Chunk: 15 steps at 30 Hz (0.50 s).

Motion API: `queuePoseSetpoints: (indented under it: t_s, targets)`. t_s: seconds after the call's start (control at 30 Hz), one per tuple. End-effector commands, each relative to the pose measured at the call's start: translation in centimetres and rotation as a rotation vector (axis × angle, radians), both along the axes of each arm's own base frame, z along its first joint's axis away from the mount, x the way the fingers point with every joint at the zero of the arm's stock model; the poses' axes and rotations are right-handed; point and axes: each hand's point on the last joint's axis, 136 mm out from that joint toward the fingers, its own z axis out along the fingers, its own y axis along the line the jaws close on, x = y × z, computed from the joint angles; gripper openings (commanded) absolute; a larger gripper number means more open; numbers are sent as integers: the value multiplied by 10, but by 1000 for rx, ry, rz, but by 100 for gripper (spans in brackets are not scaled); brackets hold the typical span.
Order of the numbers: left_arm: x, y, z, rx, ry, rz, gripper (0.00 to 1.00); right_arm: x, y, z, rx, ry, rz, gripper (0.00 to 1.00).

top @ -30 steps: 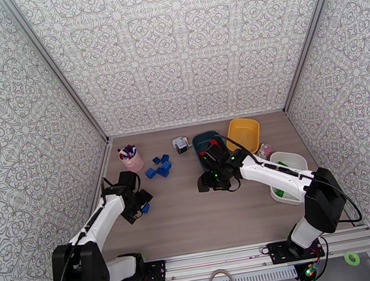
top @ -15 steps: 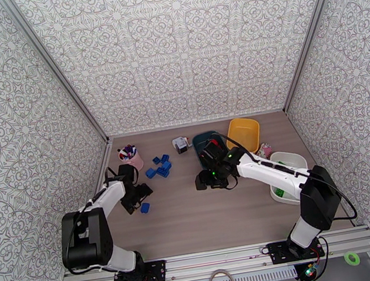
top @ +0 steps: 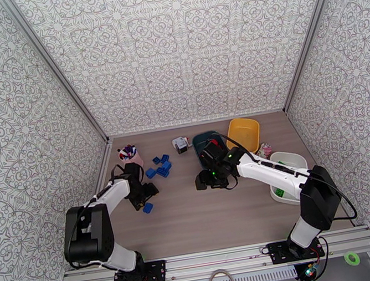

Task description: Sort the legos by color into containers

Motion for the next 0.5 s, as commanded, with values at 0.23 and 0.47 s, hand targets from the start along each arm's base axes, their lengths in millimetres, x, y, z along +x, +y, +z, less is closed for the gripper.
queuePoseSetpoints:
  t_s: [0.23, 0.47]
  targets:
    - [-36, -2, -1, 125, 120, -74, 75, -1, -16, 10, 10, -37, -43, 65]
    - [-23, 4, 27, 154, 38, -73, 82, -7, -22, 11, 15, -39, -58, 65]
